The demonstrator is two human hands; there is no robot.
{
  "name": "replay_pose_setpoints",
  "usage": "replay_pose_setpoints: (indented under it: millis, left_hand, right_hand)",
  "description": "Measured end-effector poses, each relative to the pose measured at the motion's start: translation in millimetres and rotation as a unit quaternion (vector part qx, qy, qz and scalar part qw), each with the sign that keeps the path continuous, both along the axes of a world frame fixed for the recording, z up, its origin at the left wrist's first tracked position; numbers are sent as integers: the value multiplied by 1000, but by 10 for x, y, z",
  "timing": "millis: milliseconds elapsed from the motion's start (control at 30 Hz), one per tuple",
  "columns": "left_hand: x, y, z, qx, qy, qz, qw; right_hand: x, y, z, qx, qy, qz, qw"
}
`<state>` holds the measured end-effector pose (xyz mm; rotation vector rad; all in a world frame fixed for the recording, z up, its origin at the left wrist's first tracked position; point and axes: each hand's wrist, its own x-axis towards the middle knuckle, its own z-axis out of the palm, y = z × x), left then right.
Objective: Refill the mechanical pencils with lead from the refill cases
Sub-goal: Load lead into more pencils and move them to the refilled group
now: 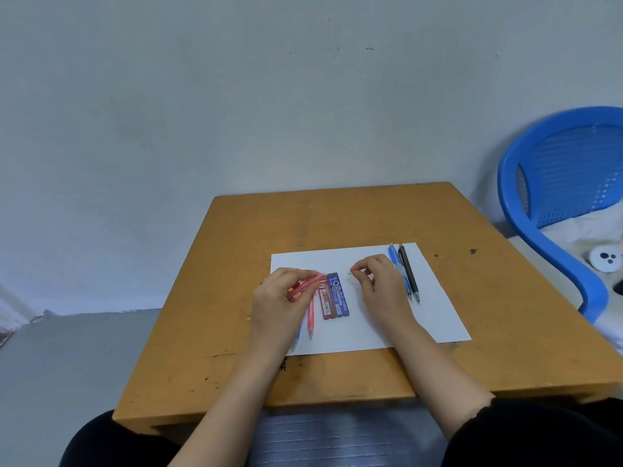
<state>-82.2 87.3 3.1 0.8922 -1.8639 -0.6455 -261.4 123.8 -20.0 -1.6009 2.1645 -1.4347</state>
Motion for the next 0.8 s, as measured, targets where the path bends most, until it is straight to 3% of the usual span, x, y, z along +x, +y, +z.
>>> replay_pose_setpoints:
  millis: [167,800]
  left_hand:
    - [-27,-17,-94,-14,-11,-8,1000]
    - [-40,15,-137,-37,-9,-31,999]
  right_hand:
    - [64,83,-4,-93,47,72,992]
    - [120,106,-41,-112,70,106,985]
